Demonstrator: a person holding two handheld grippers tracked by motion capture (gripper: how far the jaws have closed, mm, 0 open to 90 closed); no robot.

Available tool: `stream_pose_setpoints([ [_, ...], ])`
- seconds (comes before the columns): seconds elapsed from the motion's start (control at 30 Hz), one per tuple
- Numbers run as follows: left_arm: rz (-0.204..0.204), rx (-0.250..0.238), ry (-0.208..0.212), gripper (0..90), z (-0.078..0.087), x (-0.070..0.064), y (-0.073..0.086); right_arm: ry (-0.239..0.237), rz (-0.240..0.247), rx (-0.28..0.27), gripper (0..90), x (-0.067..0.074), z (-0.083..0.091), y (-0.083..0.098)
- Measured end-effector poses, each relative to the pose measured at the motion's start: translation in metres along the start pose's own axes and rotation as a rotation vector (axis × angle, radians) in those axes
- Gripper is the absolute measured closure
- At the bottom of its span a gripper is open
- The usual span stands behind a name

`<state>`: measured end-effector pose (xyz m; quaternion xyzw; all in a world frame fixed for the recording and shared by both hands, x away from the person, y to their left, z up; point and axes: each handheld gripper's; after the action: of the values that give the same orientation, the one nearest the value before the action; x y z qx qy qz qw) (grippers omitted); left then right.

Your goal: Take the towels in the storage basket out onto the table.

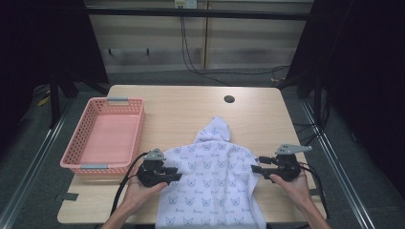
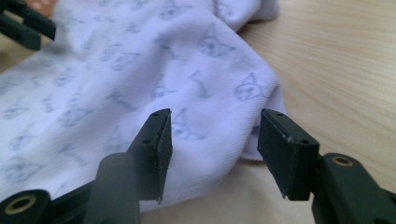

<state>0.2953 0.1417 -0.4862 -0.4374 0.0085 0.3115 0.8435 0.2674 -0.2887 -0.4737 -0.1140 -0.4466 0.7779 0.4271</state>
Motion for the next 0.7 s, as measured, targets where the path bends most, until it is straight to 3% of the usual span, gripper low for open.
stream_pose_setpoints([
  [0.07, -0.028, 0.064, -0.027, 66.3, -0.009, 0.000, 0.005, -0.004, -0.020, 0.005, 44.3, -0.004, -0.005, -0.001],
  [0.1, -0.046, 0.055, -0.037, 71.4, -0.009, -0.002, 0.008, -0.010, -0.041, 0.012, 48.9, -0.007, -0.011, -0.001],
  [0.17, -0.045, 0.090, 0.000, 83.7, -0.005, -0.005, 0.011, -0.025, -0.034, 0.040, 67.6, -0.007, -0.019, 0.000],
  [0.23, -0.048, 0.109, 0.026, 87.2, 0.001, -0.010, 0.017, -0.046, -0.006, 0.049, 83.4, 0.000, -0.020, 0.002],
  [0.3, -0.046, 0.137, 0.072, 88.3, 0.013, -0.019, 0.028, -0.103, 0.037, 0.031, 87.2, 0.017, -0.011, 0.005],
  [0.37, -0.042, 0.132, 0.094, 86.2, 0.016, -0.024, 0.032, -0.126, 0.039, 0.021, 87.2, 0.023, -0.007, 0.007],
  [0.4, -0.042, 0.098, 0.122, 83.0, 0.021, -0.029, 0.033, -0.163, 0.048, 0.019, 87.2, 0.034, 0.000, 0.012],
  [0.43, -0.042, 0.098, 0.122, 79.6, 0.021, -0.029, 0.033, -0.167, 0.059, 0.029, 87.0, 0.039, 0.001, 0.015],
  [0.47, -0.058, 0.044, 0.127, 76.2, 0.022, -0.030, 0.025, -0.172, 0.068, 0.046, 87.0, 0.042, 0.002, 0.019],
  [0.5, -0.058, 0.044, 0.127, 72.6, 0.022, -0.030, 0.025, -0.178, 0.079, 0.069, 86.8, 0.045, 0.001, 0.022],
  [0.53, -0.045, -0.004, 0.105, 68.6, 0.019, -0.026, 0.012, -0.183, 0.086, 0.084, 86.0, 0.047, 0.000, 0.024],
  [0.57, -0.045, -0.004, 0.105, 66.0, 0.019, -0.026, 0.012, -0.183, 0.086, 0.084, 86.0, 0.047, 0.000, 0.024],
  [0.6, -0.040, -0.052, 0.078, 64.6, 0.012, -0.019, -0.001, -0.195, 0.084, 0.103, 85.4, 0.047, -0.002, 0.027],
  [0.63, -0.040, -0.052, 0.078, 62.7, 0.012, -0.019, -0.001, -0.195, 0.084, 0.103, 85.4, 0.047, -0.002, 0.027],
  [0.67, -0.059, -0.082, 0.037, 62.2, 0.005, -0.011, -0.014, -0.192, 0.075, 0.102, 84.1, 0.046, -0.004, 0.027],
  [0.7, -0.033, -0.107, 0.033, 62.0, 0.001, -0.006, -0.018, -0.195, 0.068, 0.096, 83.8, 0.045, -0.005, 0.027],
])
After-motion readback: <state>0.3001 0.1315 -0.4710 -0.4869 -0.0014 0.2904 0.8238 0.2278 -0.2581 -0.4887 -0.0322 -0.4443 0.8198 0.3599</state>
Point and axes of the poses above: each handheld gripper's, and its own axes: z roughly backward along the jaws, y roughly out of its underside, x roughly to its left, and after that the axes turned 3 degrees about -x, right-handed
